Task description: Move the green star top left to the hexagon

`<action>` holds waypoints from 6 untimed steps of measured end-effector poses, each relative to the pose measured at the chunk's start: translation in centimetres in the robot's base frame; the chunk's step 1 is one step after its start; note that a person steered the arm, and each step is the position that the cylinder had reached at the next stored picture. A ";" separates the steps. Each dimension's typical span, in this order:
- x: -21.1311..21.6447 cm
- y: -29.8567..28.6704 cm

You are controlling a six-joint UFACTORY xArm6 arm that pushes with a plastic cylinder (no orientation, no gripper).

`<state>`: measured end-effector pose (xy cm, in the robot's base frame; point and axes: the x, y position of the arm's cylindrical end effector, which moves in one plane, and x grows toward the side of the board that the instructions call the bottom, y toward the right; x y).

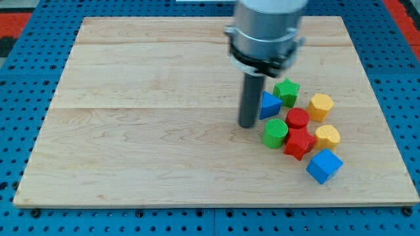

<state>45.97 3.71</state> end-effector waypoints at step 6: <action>-4.7 8.8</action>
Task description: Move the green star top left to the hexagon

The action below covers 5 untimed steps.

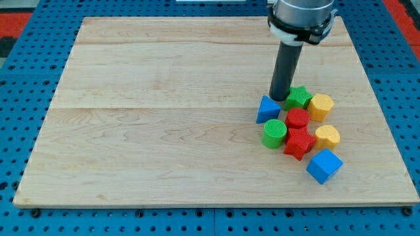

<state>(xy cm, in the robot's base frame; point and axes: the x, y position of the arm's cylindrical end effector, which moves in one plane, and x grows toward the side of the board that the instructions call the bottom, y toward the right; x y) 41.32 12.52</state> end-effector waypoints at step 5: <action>2.3 5.5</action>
